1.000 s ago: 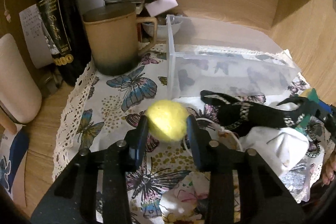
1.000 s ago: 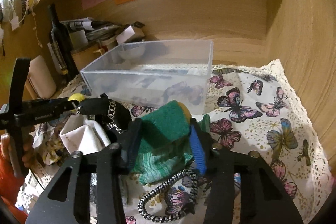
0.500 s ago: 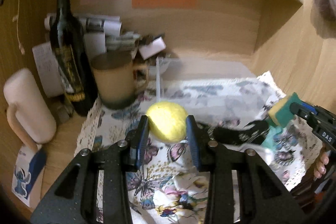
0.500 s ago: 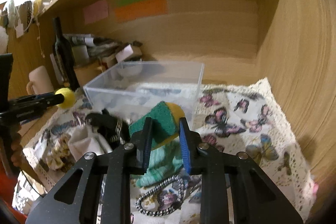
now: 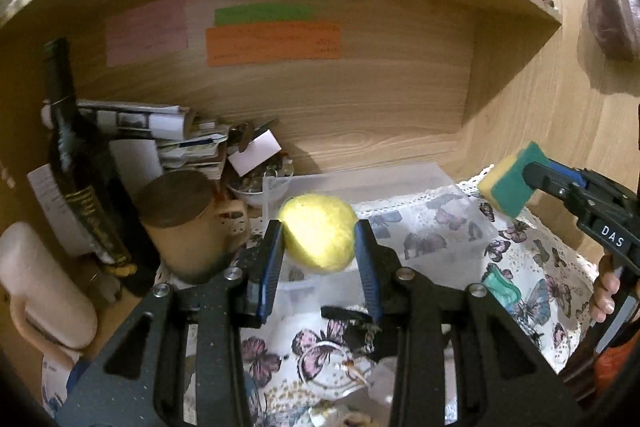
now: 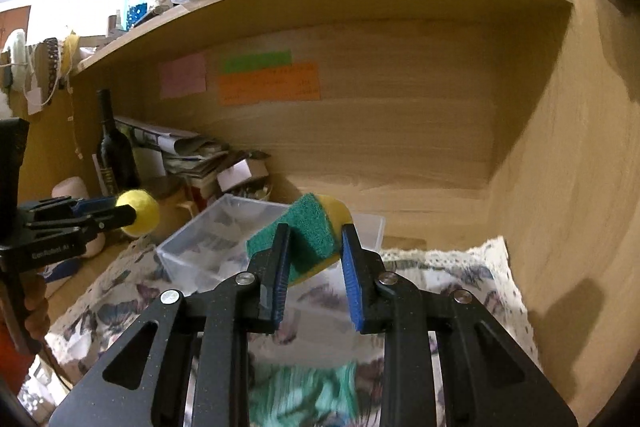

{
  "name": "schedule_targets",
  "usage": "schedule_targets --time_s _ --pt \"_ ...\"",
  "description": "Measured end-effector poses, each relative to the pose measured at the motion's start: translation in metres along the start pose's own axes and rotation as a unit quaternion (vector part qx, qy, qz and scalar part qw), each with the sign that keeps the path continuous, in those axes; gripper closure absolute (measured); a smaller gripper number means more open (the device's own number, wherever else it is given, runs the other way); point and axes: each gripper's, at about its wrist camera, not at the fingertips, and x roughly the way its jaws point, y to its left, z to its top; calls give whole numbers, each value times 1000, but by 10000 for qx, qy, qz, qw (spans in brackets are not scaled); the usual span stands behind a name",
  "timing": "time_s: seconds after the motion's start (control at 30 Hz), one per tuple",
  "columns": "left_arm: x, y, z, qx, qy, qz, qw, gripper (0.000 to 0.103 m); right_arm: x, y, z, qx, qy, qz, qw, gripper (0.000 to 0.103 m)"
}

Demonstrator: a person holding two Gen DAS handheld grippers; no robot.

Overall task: Organize soft objects
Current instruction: 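Carry the pom-pom and sponge into the clear box and open both grippers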

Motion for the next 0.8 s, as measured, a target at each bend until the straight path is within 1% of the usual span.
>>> schedule_targets --time_s 0.1,0.17,0.23,0.33,0.5,0.67,0.8 --pt "18 1 6 -11 121 71 9999 67 16 0 5 -50 121 9 9999 80" --pt "36 6 9 -94 334 -13 9994 67 28 2 5 -119 218 -21 9997 80" --pt "49 8 9 -117 483 -15 9988 67 42 5 6 -176 366 -27 9992 80" --pt "68 8 8 -42 680 50 9977 67 60 5 5 -228 617 -5 9978 80" --pt "95 4 5 72 1024 -34 9947 67 88 4 0 -290 1045 28 9941 80" --pt "128 -6 -2 354 1483 8 9883 67 115 2 -11 -299 1549 86 9874 80" --pt "140 -10 -8 443 1624 40 9857 67 128 1 -17 -331 1786 66 9833 80"
